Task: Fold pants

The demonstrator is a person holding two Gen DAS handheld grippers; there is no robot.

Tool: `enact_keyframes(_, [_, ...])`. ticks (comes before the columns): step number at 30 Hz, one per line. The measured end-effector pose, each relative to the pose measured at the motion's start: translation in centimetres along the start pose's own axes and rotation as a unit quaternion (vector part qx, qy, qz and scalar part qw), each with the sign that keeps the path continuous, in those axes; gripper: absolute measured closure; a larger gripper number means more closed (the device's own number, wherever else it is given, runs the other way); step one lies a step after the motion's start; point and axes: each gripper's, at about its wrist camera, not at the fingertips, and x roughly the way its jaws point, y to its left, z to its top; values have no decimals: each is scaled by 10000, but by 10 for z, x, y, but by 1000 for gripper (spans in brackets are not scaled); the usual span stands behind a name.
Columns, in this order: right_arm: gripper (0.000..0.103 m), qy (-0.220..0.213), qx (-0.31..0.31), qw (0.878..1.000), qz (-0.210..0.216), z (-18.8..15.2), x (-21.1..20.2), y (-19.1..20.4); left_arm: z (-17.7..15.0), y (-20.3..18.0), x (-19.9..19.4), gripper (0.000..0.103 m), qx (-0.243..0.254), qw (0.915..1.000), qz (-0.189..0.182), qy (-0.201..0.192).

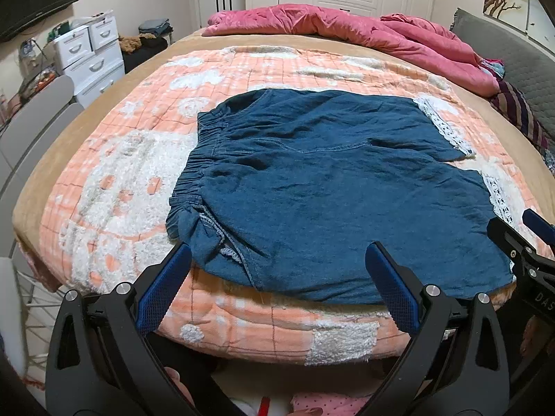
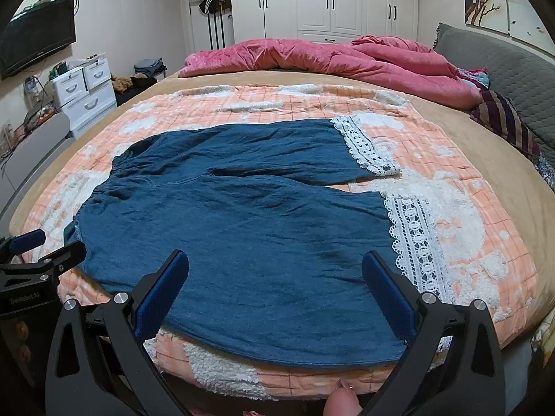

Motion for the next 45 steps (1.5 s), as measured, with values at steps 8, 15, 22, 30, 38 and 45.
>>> enact_keyframes(8, [4,21,-9,10000,-13,0,2,1,1,-2,0,9,-6,10000,-10,-9])
enact_keyframes(15, [4,23,-4,10000,-20,0,2,1,2,-5,0,9,-3,10000,-34,-29])
enact_keyframes(22, [4,37,-5,10000,-17,-1,4,2,3,-5,-1,9,-7,10000,-47,-23])
enact_keyframes(30, [4,48,-13,10000,-10,-2,7,4,3,-6,0,9,13,10000,-51,-39])
enact_keyframes(38, [4,106,-95,9999,56,4,14,5,14,-5,9,9,34,9999,-107,2])
enact_keyframes(45, [4,237,-250,9993,171,19,33,8,31,0,21,9,41,9999,-117,14])
